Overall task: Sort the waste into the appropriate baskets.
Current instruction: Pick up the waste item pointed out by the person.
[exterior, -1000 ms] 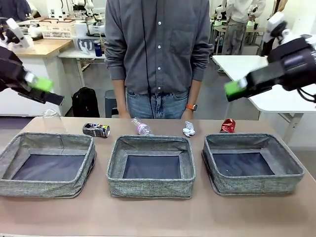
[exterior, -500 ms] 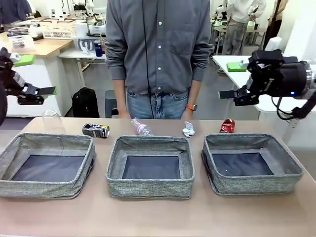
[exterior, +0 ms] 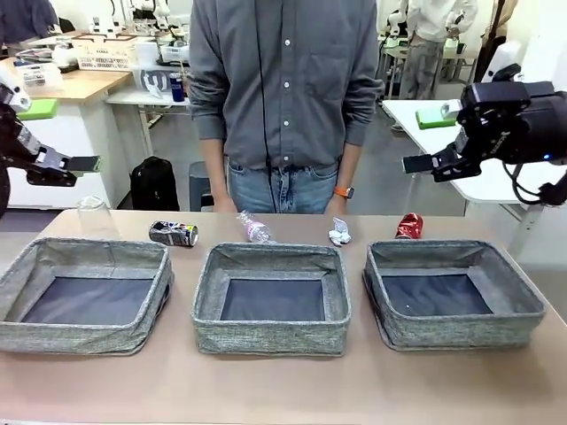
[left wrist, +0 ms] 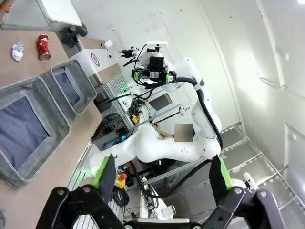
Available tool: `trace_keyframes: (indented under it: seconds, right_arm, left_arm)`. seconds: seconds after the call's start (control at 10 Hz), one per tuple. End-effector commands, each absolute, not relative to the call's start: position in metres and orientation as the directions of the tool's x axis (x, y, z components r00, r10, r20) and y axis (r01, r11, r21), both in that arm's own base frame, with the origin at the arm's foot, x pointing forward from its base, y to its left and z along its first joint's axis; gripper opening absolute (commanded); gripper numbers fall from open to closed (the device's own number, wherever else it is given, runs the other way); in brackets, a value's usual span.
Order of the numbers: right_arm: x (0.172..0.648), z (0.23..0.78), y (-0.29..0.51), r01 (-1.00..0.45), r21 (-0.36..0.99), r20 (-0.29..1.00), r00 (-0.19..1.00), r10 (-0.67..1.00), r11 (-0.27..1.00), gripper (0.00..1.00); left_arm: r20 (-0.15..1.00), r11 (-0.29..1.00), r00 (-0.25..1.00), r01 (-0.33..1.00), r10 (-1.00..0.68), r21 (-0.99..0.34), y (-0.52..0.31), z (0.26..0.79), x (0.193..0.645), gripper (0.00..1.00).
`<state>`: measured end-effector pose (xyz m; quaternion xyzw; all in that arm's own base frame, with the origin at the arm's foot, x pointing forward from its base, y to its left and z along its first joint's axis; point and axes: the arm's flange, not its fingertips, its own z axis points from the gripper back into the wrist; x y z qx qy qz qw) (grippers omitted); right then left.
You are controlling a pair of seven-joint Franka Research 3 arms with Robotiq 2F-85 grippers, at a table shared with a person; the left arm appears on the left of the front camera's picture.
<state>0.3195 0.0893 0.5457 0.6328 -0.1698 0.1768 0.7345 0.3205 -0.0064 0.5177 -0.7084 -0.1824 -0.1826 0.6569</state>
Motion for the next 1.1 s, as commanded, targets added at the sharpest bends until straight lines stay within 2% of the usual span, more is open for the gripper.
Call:
trace_keyframes:
  seconds: [0.0,1.0]
  right_arm:
    - [0.3229,0.5429,0.0908,-0.500,0.859,0.499,0.866,0.032,0.111,1.00]
    - [0.3229,0.5429,0.0908,-0.500,0.859,0.499,0.866,0.032,0.111,1.00]
  left_arm:
    - [0.522,-0.090,0.852,0.523,0.030,-0.848,-0.0063,0.5175,0.3220,1.00]
    - [0.522,-0.090,0.852,0.523,0.030,-0.848,-0.0063,0.5175,0.3220,1.00]
